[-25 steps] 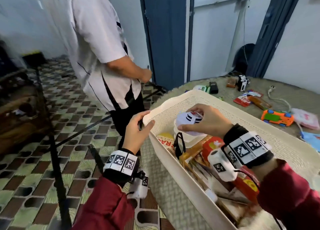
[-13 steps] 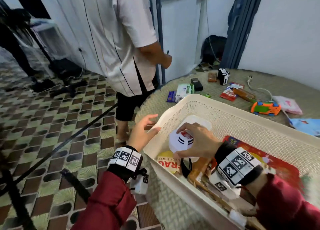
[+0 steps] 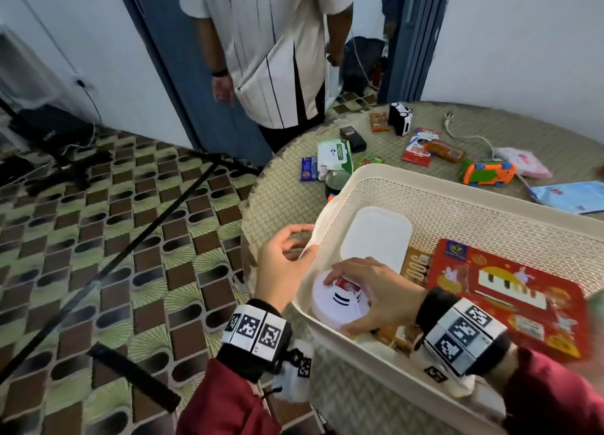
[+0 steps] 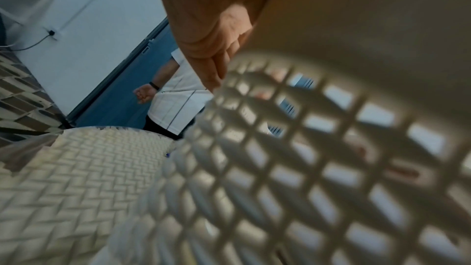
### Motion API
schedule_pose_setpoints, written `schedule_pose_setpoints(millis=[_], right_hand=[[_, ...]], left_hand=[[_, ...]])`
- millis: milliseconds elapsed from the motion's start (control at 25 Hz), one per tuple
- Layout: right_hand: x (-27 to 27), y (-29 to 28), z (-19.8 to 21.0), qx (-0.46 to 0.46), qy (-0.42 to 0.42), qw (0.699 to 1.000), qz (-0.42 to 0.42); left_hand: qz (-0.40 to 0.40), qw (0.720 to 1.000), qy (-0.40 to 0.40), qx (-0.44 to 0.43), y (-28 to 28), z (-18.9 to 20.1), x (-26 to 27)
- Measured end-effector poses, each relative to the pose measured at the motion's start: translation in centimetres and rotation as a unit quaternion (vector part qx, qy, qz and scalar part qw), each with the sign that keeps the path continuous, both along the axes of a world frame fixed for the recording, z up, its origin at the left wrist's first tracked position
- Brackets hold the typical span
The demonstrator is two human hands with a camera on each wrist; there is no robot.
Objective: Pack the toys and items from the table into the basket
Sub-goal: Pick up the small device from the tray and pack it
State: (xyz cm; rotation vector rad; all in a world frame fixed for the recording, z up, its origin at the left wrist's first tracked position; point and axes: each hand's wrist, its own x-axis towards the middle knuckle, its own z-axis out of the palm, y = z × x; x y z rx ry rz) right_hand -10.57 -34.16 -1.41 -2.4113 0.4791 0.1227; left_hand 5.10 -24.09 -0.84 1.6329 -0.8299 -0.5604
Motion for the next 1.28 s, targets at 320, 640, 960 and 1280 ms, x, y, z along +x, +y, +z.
schedule_pose_setpoints(millis=[320,640,960,1280], right_hand=[[0.4,0.4,-2.2,0.01,0.008,0.999,0.041],[-0.3,-0.7,-1.3,-0.111,0.078,0.989,0.054],[-0.2,-0.6,-2.2,-0.062,0.058,0.996,0.027],[-0.3,-1.9,1.8,-0.04,-0.053,0.998,-0.021]], left_hand=[[0.01,1.0,0.02,-0.002,-0.1,-0.1,0.0],[0.015,0.999,0.027,-0.01,-0.2,-0.2,0.0],[0.021,0.999,0.036,-0.012,-0.3,-0.4,0.1],[0.011,0.995,0.09,-0.031,0.7,0.1,0.9]])
